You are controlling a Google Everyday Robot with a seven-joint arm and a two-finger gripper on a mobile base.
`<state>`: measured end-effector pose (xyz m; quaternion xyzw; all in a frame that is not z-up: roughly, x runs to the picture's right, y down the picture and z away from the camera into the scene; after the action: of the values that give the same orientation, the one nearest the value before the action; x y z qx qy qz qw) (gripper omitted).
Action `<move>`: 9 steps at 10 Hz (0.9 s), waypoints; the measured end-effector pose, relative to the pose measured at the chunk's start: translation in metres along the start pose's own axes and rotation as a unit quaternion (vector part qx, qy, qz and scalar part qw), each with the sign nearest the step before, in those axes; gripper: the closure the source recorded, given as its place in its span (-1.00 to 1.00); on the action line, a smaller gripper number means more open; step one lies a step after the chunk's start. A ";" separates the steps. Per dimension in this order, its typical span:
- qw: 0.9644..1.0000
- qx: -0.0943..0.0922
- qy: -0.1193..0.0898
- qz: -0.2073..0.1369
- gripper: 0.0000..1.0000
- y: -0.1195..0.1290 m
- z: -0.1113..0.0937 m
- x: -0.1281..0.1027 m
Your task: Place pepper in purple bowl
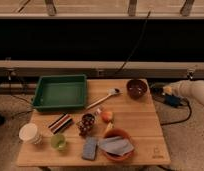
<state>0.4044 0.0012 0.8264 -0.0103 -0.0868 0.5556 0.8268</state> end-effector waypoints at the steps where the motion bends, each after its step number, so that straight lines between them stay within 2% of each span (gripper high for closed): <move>1: 1.000 0.002 -0.010 -0.002 1.00 -0.003 -0.003 -0.010; 3: 1.000 0.003 -0.030 -0.004 1.00 -0.008 -0.011 -0.030; 5: 0.999 -0.011 -0.046 -0.004 1.00 -0.003 -0.019 -0.045; 7: 0.997 -0.052 -0.061 -0.004 1.00 0.021 -0.030 -0.058; 9: 0.993 -0.095 -0.063 0.002 1.00 0.048 -0.035 -0.060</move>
<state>0.3442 -0.0327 0.7791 -0.0536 -0.1914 0.5463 0.8137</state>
